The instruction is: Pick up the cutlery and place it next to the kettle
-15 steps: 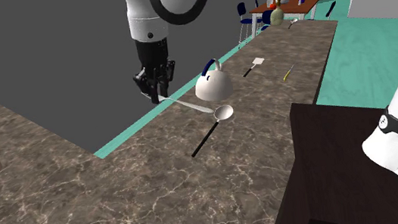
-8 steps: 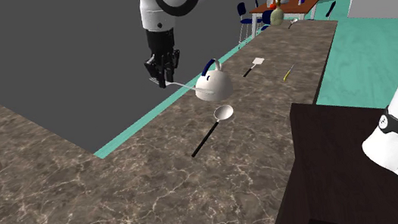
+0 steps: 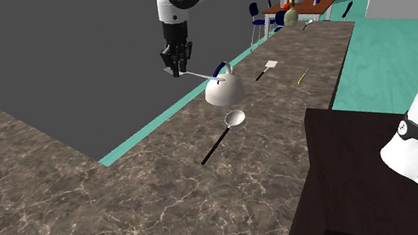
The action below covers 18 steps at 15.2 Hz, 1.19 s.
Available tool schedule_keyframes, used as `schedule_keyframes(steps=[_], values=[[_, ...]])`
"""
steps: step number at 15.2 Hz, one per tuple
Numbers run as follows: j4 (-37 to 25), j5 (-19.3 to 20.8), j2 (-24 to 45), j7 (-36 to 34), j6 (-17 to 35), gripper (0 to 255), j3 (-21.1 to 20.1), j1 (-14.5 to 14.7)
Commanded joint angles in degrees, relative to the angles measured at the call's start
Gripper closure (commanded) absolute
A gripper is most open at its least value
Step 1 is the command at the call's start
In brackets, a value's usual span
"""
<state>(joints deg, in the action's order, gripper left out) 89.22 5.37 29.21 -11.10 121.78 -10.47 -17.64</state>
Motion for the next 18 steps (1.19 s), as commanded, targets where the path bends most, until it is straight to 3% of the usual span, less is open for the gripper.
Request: schedule_keyframes(steps=[1, 5, 18], values=[[-3.1, -0.1, 2.0, 2.1, -1.2, 255, 0.5, -1.3], [-10.5, -0.4, 6.4, 6.1, -4.1, 255, 1.4, -3.8], [-6.9, 0.2, 10.5, 5.8, 3.6, 255, 1.8, -3.6]])
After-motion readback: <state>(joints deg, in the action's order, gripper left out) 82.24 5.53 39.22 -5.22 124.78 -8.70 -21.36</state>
